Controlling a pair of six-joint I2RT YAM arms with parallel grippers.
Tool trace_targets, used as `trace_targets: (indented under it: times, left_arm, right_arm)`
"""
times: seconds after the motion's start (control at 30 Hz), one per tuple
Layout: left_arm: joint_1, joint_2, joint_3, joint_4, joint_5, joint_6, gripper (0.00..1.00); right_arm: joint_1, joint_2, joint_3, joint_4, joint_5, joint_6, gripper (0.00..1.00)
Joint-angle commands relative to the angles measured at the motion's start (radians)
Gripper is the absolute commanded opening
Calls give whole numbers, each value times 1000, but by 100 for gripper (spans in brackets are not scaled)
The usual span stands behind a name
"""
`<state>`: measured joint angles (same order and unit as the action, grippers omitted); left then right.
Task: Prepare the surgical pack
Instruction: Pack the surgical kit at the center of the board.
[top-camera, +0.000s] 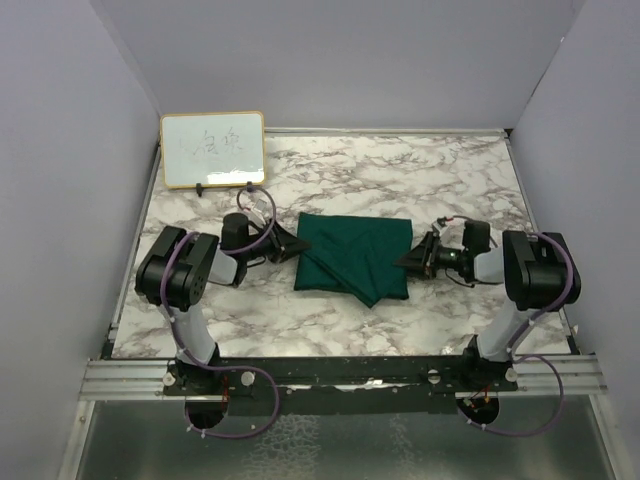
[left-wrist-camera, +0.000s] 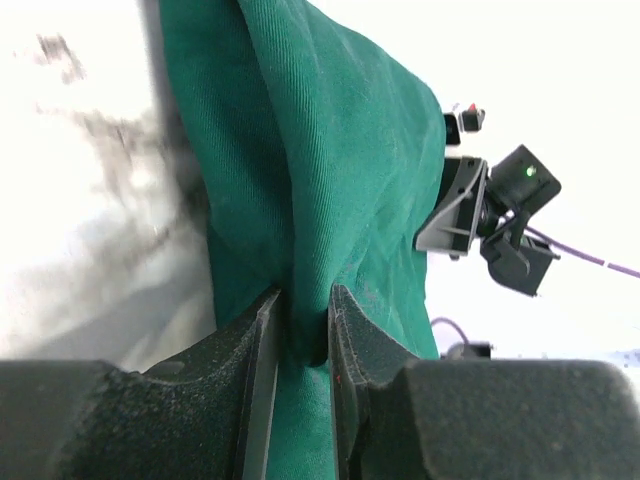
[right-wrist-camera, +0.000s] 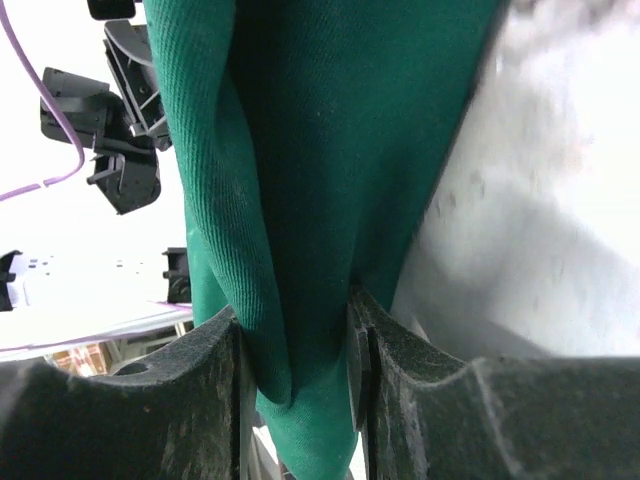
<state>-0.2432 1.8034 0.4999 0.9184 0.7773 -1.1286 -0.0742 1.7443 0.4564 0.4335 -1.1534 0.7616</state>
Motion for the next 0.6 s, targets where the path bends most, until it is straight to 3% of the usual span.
trace_targets:
  times: [0.0, 0.27, 0.43, 0.57]
  left_arm:
    - [-26, 73, 103, 77, -4, -39, 24]
    - [5, 181, 148, 77, -29, -30, 24]
    - [6, 142, 87, 77, -40, -24, 25]
    - [22, 53, 45, -2, -52, 35, 49]
  right_arm:
    - [65, 92, 136, 123, 51, 71, 36]
    - [69, 254, 411, 32, 66, 44, 40]
    - [70, 261, 525, -171, 78, -79, 47]
    - [61, 221, 573, -344, 139, -183, 58]
